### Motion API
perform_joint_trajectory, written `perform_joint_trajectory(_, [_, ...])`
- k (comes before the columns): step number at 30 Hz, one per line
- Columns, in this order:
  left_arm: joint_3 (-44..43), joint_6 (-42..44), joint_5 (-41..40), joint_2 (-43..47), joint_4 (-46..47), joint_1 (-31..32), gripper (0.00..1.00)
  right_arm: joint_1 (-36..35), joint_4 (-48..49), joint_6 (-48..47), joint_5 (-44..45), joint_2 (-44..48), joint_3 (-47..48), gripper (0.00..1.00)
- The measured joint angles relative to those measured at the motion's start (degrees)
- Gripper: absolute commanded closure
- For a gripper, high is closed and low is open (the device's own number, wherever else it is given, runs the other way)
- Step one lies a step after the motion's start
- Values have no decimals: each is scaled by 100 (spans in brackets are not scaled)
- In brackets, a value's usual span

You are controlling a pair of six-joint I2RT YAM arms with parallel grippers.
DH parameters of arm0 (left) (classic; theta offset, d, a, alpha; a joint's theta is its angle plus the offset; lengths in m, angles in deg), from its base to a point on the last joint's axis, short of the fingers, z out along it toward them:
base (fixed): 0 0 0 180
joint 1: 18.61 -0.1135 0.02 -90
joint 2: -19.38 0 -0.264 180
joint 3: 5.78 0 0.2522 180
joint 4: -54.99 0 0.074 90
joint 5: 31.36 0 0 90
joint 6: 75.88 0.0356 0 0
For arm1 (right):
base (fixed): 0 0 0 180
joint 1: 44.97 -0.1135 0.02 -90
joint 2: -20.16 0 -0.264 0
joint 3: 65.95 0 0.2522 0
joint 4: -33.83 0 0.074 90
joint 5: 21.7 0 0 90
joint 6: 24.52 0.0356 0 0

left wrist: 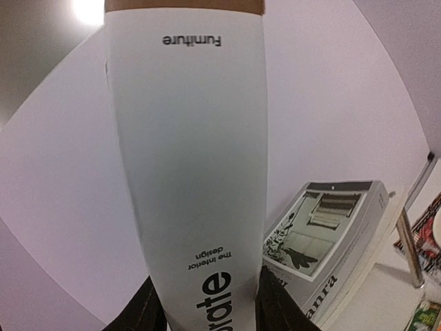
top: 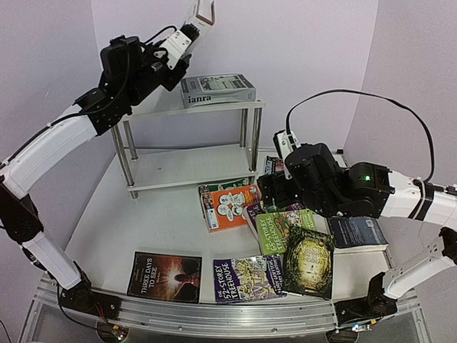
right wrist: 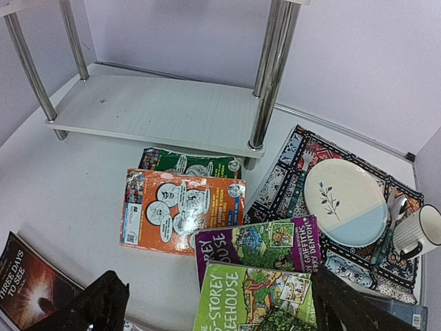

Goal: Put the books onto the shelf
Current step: Place the book in the book pile.

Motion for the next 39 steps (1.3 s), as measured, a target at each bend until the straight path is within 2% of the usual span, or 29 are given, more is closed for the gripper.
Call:
perform_joint_trajectory(4, [-122, 871, -5, -513, 95, 2, 71, 0, 4, 0, 33, 152, -88, 7])
perform_joint_trajectory(10, [-816, 1961, -359, -1357, 127, 22, 71, 0, 4, 0, 54, 314, -166, 7])
perform_joint_trajectory(16, [-1482, 2596, -676, -1992, 146, 22, 70, 0, 4, -3, 103, 526, -304, 7])
perform_joint_trajectory(21, [-1915, 3103, -955, -2464, 145, 22, 65, 0, 4, -2, 149, 644, -357, 7])
perform_joint_trajectory(29, [-2060, 3590, -1250, -2940, 82, 22, 58, 0, 4, 0, 182, 683, -428, 7])
perform_joint_trajectory(32, [-2066, 3626, -1299, -2985, 21, 22, 52, 0, 6, 0, 184, 683, -428, 7])
perform_joint_trajectory(35, [-2094, 3643, -1356, -2987, -76, 22, 37, 0, 4, 0, 184, 683, -428, 7])
perform_joint_trajectory(39, [-2134, 3641, -1415, -2987, -67, 22, 30, 0, 6, 0, 184, 683, -428, 7])
